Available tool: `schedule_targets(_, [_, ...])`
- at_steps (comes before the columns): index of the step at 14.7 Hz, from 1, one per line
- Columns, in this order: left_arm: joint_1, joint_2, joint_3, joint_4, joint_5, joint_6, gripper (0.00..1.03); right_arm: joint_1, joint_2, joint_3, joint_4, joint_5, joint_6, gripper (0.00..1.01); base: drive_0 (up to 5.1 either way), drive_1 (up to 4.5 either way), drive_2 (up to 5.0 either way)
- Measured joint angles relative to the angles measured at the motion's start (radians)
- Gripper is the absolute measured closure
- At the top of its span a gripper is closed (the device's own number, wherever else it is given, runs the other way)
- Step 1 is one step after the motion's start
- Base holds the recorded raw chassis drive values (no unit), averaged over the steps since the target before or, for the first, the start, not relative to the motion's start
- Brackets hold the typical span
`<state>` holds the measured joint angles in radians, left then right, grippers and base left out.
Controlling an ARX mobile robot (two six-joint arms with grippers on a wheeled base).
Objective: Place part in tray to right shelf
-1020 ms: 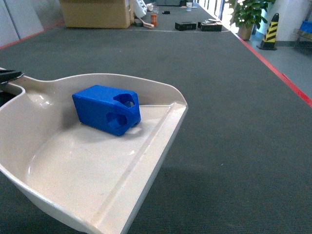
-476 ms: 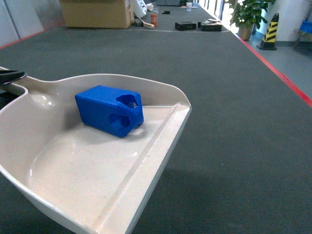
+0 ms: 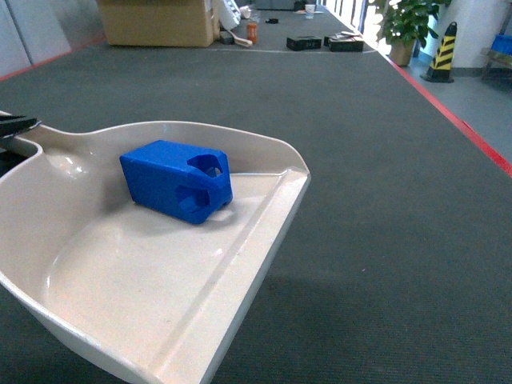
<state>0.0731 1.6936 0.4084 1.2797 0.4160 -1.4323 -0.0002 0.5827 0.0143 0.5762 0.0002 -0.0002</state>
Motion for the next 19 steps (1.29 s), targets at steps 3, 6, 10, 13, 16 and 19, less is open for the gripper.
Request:
schedule_targets(3, [0.0,0.0,0.0,0.0,0.0,0.0,0.85,0.0,-0.023,-0.002,-0.016,0.0,-0.001,0.64,0.0,0.0,0.0])
schedule_targets(6, [0.005,0.0,0.0,-0.001,-0.003,0.001,0.85,0.0,-0.022,-0.002,-0.016,-0.001,-0.001,0.25,3.3,-1.69,-1.7])
schedule_targets(10, [0.001,0.0,0.0,0.0,-0.003,0.0,0.85,0.0,-0.022,-0.002,-0.018,0.0,-0.001,0.03,4.8,-2.66,-2.7])
schedule_targets(13, [0.0,0.003,0.0,-0.001,0.0,0.0,0.85,0.0,-0.022,-0.002,-0.02,0.0,-0.001,0.03,5.1,-2.32,-2.3])
schedule_targets(16, [0.001,0.003,0.0,0.003,-0.002,0.0,0.85,0.0,-0.022,-0.002,-0.017,-0.001,-0.001,0.03,5.1,-2.38,-2.4])
schedule_targets(19, [0.0,0.003,0.0,0.002,0.0,0.0,0.85,0.0,-0.022,-0.002,-0.018,0.0,-0.001,0.03,5.1,-2.37,-2.4])
